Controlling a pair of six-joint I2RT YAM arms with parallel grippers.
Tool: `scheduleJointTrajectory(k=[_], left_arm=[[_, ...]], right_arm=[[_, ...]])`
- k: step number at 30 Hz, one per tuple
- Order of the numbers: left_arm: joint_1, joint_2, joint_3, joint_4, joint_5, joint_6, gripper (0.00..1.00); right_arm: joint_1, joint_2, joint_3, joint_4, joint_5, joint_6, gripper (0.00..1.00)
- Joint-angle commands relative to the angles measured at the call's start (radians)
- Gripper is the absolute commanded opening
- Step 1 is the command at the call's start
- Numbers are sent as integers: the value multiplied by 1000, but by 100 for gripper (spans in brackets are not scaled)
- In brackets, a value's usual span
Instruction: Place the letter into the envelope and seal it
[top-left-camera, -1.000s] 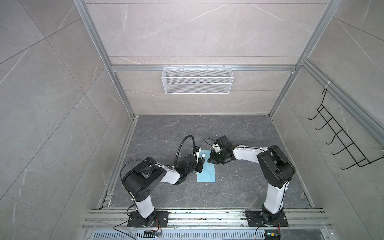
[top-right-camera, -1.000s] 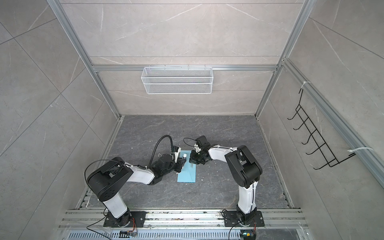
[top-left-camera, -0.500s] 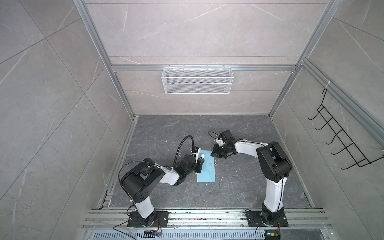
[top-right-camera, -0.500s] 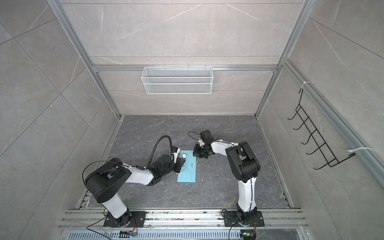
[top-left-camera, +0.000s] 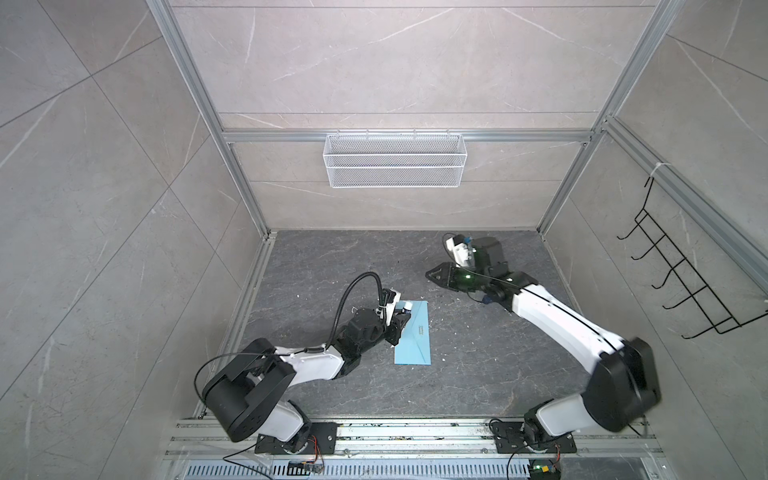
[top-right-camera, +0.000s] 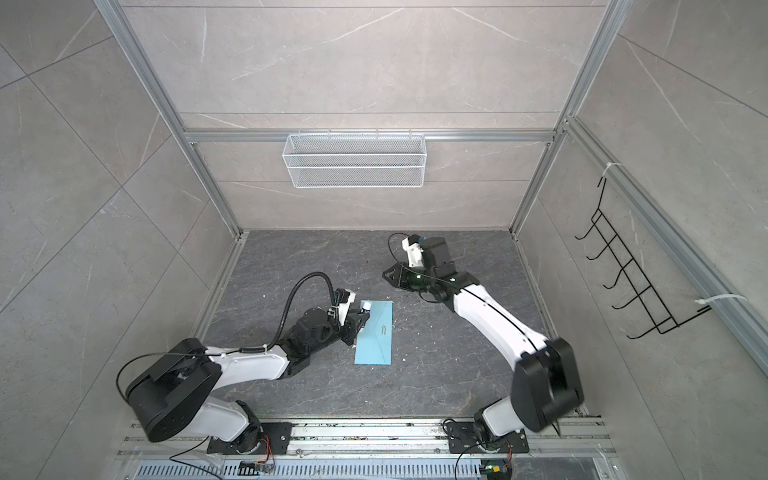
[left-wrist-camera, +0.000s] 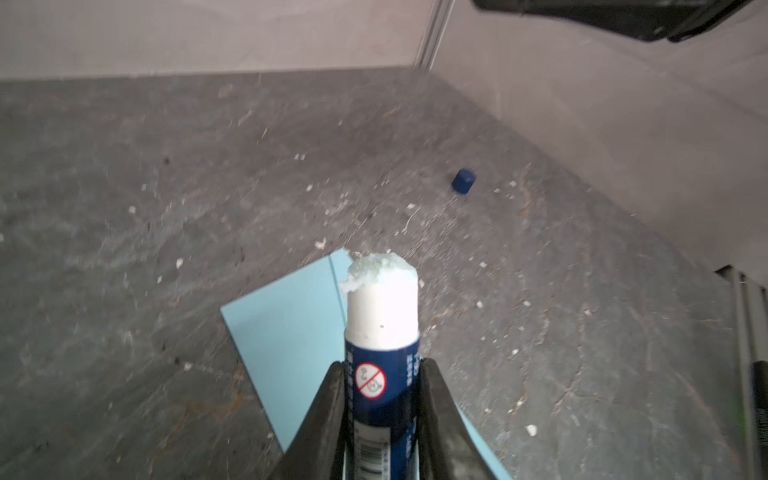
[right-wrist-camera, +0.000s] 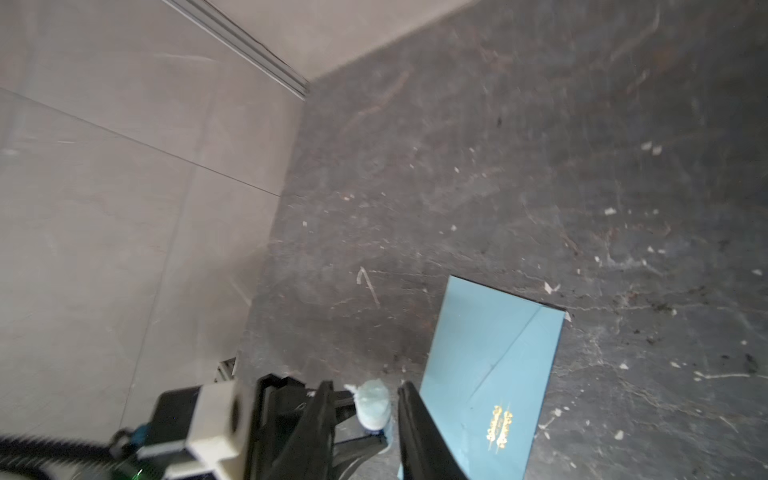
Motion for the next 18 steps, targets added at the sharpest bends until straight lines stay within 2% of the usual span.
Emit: scheduleJointTrajectory(k=[1,2,3,8,12,18], left_arm=[[-2,-99,-7,111,109,108,0],[-2,-122,-8,118,123,114,0],[-2,-139,-7,124,132,116,0],[-3,-207,5,122,178,98,0],[-3,-225,15,89,188,108,0],[-2,-233,21,39,182,138,0]], right_arm=[[4,-121,-80,-54,43,-107,46],[5,-161,-104,-53,41,-116,56],[6,-191,-124,-53,39,-123,60],[5,-327,-246,31,-55,-82,67],[6,-376,-306,101,-124,-37,71],[28,-392,-285,2,-73,-84,80]])
